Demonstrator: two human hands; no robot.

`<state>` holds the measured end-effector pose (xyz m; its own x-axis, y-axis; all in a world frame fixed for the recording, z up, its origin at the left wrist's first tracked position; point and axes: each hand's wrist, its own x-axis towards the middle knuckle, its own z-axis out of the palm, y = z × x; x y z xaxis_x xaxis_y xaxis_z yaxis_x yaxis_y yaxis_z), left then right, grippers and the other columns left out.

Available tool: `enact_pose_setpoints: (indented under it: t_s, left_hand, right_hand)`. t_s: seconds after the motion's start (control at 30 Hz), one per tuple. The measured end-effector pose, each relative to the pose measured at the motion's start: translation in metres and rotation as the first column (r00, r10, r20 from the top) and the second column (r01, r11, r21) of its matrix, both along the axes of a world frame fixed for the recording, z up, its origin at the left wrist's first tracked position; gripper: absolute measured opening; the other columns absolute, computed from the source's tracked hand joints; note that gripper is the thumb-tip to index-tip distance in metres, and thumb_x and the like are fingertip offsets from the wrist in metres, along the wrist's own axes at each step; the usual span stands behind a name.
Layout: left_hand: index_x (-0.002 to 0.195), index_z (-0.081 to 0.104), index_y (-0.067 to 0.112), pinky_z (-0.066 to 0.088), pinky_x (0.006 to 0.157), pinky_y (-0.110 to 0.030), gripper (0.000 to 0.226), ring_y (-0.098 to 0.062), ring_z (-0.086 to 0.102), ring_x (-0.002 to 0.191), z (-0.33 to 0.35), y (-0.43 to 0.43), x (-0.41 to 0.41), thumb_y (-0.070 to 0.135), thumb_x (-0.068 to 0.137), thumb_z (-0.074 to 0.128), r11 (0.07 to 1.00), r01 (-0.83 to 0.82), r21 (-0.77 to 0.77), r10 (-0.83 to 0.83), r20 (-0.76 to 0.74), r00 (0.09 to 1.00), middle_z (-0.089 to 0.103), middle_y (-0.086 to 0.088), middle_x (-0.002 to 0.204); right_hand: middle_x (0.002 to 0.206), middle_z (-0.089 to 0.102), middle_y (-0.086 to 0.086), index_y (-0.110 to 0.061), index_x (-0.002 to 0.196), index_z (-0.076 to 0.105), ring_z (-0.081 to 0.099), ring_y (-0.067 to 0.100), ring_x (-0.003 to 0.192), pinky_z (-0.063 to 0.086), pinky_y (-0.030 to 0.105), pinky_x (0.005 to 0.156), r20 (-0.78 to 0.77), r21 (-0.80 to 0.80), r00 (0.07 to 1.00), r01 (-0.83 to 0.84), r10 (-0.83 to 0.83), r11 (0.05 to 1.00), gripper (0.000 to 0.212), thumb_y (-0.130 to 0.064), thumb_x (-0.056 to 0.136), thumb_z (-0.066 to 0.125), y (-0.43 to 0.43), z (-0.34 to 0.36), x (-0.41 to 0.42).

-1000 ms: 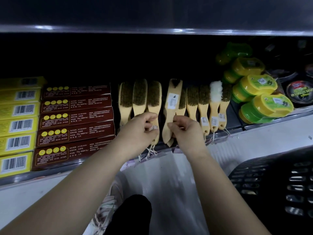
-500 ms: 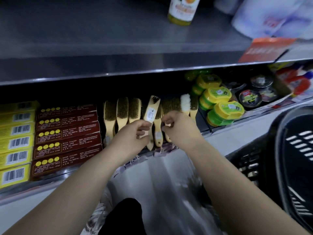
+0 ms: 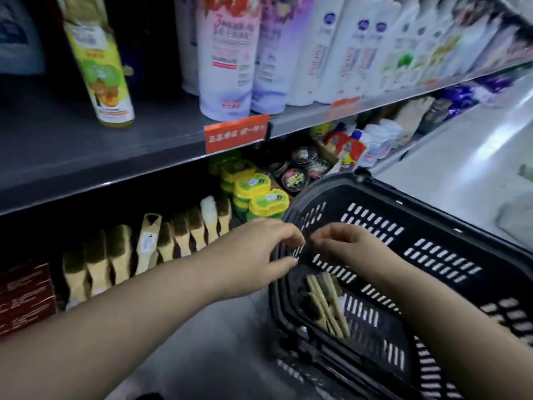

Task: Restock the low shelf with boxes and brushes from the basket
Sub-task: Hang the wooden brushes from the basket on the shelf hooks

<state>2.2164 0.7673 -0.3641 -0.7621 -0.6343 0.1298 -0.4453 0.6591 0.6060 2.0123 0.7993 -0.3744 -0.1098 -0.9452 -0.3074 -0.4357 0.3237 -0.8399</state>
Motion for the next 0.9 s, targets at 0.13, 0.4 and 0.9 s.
enact_pose_setpoints:
  t_s: [0.13,0.4,0.9]
  left_hand:
    - [0.12,0.052,0.028,0.037,0.093,-0.029,0.029,-0.013,0.045,0.112,-0.007,0.0,-0.057,0.037,0.093,0.049,0.952,0.276,-0.133,-0.225,0.308,0.924,0.056,0.007,0.116]
    - [0.12,0.05,0.032,0.04,0.079,-0.027,0.027,-0.013,0.052,0.105,-0.035,-0.02,-0.124,0.035,0.094,0.048,0.969,0.246,-0.036,-0.209,0.416,0.885,0.056,0.01,0.116]
    - [0.112,0.052,0.03,0.05,0.076,-0.032,0.021,-0.012,0.057,0.088,-0.058,-0.021,-0.128,0.037,0.095,0.043,0.983,0.118,0.138,-0.181,0.675,0.716,0.06,0.008,0.1]
  right_hand:
    - [0.071,0.058,0.004,-0.007,0.089,0.061,0.051,0.013,0.059,0.043,0.02,0.055,-0.125,0.19,0.992,0.051,-0.027,0.981,0.008,-0.009,0.092,0.054,0.006,-0.057,-0.054]
    - [0.122,0.061,0.015,-0.005,0.12,0.059,0.057,0.03,0.113,0.041,0.027,0.081,-0.419,0.65,0.795,-0.075,0.439,0.757,0.032,-0.019,0.092,0.051,0.012,-0.189,-0.098]
    - [0.106,0.06,0.009,-0.013,0.128,0.034,0.054,0.011,0.069,0.043,0.014,0.047,0.022,0.473,0.975,0.186,-0.223,0.861,0.036,-0.022,0.096,0.047,0.033,-0.225,-0.099]
